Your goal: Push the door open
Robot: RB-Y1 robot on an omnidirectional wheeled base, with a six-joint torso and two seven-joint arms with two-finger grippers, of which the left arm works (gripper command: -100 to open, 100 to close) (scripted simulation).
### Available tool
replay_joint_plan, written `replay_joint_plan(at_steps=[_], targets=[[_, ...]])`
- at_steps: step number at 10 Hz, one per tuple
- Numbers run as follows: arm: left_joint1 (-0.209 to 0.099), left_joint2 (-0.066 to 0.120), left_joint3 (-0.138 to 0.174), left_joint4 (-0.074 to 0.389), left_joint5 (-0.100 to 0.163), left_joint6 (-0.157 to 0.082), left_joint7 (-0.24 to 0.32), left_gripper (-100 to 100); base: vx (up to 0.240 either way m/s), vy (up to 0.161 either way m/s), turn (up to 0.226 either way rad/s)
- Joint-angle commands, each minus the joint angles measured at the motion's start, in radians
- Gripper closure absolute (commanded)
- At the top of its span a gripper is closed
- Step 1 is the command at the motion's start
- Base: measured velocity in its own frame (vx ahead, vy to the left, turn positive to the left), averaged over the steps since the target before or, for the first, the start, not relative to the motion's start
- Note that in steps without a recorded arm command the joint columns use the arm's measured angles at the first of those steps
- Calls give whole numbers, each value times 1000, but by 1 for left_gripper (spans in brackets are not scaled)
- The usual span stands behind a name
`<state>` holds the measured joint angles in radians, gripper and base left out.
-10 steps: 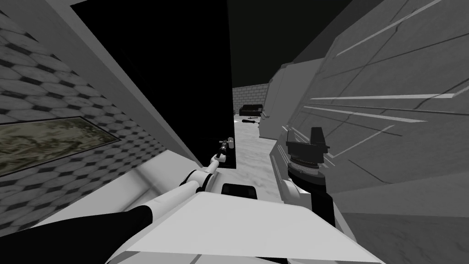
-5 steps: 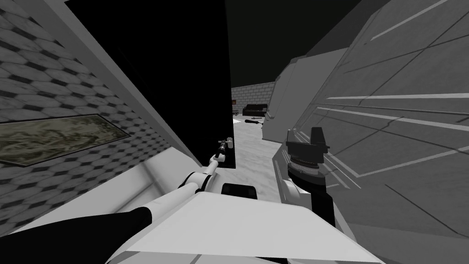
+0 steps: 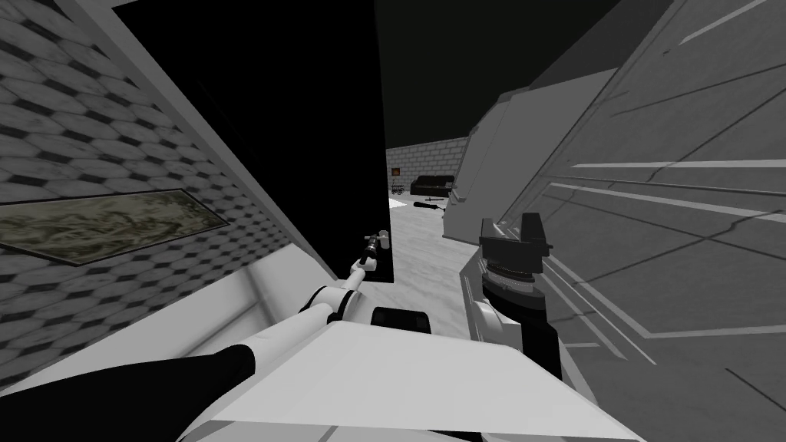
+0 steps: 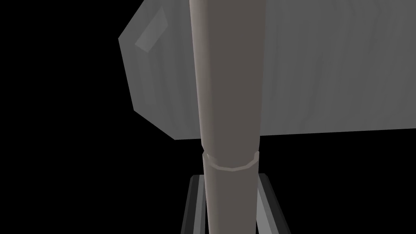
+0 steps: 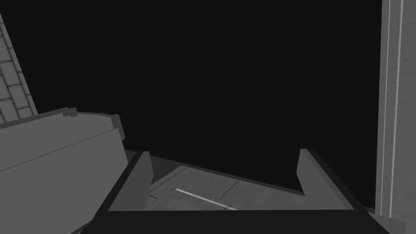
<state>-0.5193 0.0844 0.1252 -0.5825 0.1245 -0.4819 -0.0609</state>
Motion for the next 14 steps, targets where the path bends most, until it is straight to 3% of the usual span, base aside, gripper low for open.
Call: replay_joint_plan(at_steps=[1, 7, 9, 14], targets=[[1, 5, 17, -15, 8, 3, -15, 100, 154, -102, 122], [3, -3, 42, -15, 25, 3, -37, 100, 179, -123, 104], [3, 11, 57, -8, 30, -1, -39, 100, 84, -32, 40], [7, 25, 83, -6, 40, -2, -49, 100, 155, -57, 42]])
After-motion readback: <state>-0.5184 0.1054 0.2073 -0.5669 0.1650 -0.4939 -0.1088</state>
